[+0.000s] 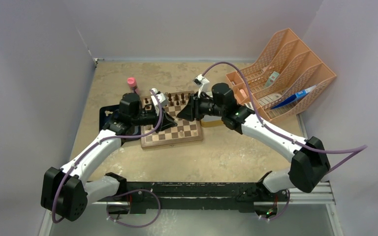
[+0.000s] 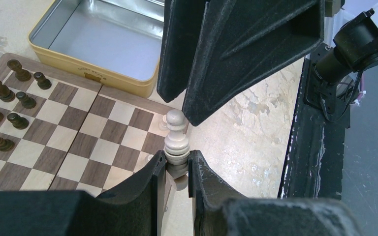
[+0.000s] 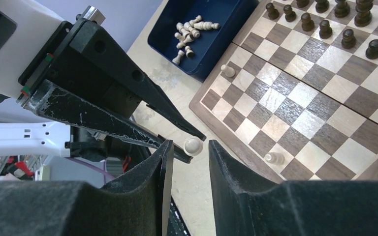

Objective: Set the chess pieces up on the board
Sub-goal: Pick up the chess piece from the storage box.

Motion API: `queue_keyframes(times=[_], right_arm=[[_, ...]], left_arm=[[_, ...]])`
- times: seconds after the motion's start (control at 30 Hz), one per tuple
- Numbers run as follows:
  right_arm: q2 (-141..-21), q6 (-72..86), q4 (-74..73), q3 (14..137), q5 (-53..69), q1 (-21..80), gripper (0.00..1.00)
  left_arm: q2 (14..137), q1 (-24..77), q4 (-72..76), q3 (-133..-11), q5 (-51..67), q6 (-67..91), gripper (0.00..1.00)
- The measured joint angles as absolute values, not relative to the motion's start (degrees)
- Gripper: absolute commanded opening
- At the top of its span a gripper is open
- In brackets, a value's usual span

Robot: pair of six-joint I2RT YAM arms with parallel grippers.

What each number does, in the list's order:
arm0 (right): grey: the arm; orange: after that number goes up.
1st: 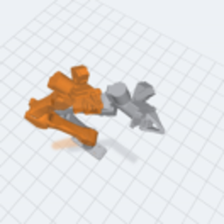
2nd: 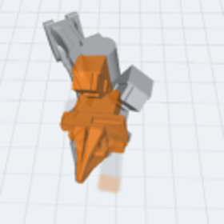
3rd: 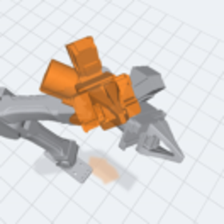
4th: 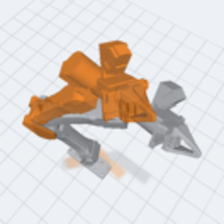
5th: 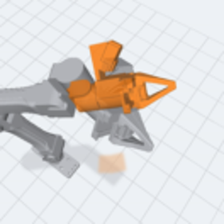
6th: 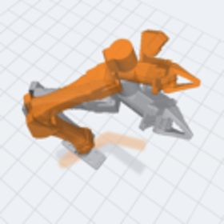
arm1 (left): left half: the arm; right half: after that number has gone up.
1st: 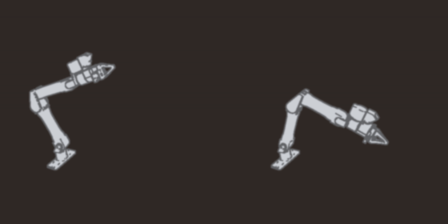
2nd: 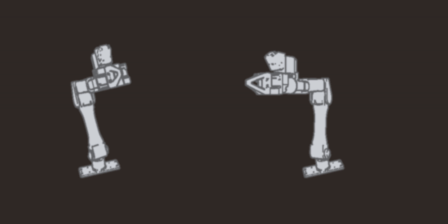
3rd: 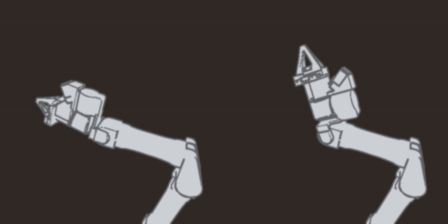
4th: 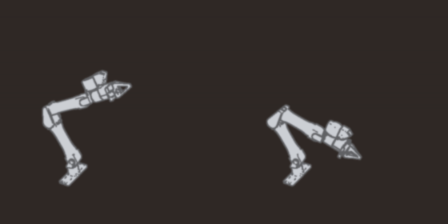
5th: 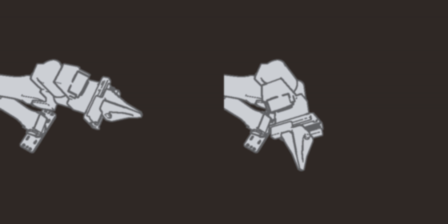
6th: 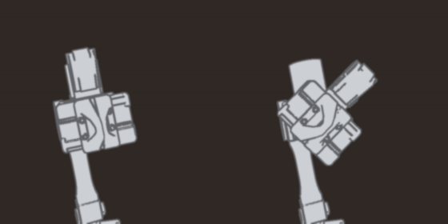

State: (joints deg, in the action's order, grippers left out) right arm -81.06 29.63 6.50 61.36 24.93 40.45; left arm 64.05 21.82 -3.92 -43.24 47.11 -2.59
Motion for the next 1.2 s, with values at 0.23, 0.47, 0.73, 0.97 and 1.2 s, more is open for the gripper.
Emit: queue_keyframes(times=[0.23,0.47,0.73,0.97,1.2], right_arm=[[-81.8,30.0,7.0,61.3,26.9,40.4,0.3],[-82.4,30.5,7.3,60.5,27.0,40.5,0.22],[-82.4,30.7,8.3,59.8,26.9,40.5,0.12],[-82.3,30.3,8.5,59.4,25.7,40.5,0.1],[-78.9,28.7,8.5,57.7,18.4,40.6,0.11]], left_arm=[[64.1,21.8,-3.9,-43.1,47.3,-2.2,0.0],[64.0,21.8,-2.2,-42.2,47.4,-2.1,0.0],[63.9,21.8,-1.5,-42.2,47.4,-2.1,0.0],[63.4,21.8,-1.4,-41.7,47.1,-2.1,0.0],[63.1,21.8,-1.4,-41.7,44.2,-1.2,0.0]])
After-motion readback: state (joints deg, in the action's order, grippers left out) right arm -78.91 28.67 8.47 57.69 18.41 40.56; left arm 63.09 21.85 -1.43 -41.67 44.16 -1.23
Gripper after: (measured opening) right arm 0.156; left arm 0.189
